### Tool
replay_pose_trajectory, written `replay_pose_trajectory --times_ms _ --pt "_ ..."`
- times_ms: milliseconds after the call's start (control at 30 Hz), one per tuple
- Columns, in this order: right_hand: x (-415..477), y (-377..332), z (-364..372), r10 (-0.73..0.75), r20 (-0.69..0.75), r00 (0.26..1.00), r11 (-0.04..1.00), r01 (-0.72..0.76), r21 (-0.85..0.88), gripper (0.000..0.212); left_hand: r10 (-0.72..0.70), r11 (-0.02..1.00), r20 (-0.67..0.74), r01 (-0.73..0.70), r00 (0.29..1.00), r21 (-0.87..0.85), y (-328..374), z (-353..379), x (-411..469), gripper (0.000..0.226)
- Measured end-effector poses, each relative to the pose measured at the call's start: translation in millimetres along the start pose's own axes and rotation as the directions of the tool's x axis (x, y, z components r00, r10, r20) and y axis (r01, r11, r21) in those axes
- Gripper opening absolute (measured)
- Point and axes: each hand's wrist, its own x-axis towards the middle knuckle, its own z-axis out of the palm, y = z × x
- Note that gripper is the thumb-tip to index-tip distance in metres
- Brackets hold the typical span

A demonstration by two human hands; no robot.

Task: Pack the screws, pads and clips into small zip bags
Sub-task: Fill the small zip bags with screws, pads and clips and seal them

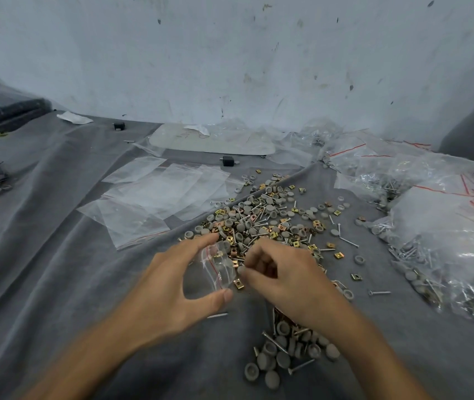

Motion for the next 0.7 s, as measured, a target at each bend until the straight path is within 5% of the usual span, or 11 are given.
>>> replay_pose_trajectory --times_ms 167,367,533,700 --pt "-1 -8 9 -0.054 -0.015 0.998 0.951 0.056 0.303 0.006 0.027 0.999 0.001 -0.027 1.0 0.034 3 3 0 0.085" --pt "0 -6 9 -0.055 -0.004 0.998 0.95 0.054 0.309 0.013 0.014 1.0 0.001 -0.014 1.0 0.018 2 3 0 0.085" --pt "3 6 -8 0.018 -0.097 0.995 0.979 0.002 0.205 0.015 -0.01 1.0 0.017 0.01 1.0 0.016 -1 0 -1 0.087" --pt "5 22 -18 0.075 -0.141 0.987 0.989 -0.092 -0.114 0.007 -0.032 0.999 0.019 0.032 0.999 -0.012 -2 -2 -1 0.087"
